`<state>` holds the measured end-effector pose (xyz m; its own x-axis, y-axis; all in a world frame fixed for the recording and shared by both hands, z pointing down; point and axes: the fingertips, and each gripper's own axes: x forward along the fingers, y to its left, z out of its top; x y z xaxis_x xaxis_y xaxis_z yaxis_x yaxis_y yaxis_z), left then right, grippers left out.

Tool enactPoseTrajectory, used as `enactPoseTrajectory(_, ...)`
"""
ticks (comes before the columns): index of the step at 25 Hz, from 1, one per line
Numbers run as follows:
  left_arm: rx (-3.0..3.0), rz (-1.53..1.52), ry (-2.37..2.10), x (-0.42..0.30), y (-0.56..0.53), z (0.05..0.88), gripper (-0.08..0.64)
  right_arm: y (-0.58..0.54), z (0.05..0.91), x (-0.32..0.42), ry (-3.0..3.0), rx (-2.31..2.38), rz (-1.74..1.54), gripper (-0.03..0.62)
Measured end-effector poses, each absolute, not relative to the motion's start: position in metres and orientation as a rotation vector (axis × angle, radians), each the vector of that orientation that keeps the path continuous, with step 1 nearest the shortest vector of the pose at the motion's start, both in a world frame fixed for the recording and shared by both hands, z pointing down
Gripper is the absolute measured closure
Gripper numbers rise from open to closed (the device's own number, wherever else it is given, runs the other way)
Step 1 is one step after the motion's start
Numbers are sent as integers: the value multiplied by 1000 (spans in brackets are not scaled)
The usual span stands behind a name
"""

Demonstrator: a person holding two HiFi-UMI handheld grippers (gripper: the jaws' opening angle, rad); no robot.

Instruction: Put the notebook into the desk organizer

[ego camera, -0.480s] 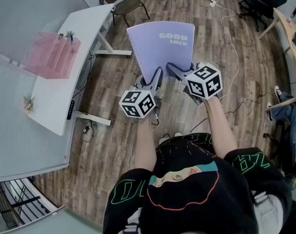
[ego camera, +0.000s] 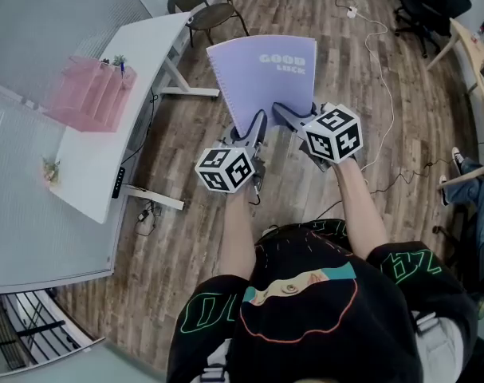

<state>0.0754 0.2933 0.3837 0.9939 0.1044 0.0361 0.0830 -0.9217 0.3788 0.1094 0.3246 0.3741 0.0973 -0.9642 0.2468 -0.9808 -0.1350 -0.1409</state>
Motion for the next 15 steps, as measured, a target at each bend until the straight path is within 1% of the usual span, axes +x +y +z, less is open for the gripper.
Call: enactPoseTrajectory(15, 2749, 29, 54, 79, 267, 373, 517, 297, 362, 117, -2138, 2227, 356, 522)
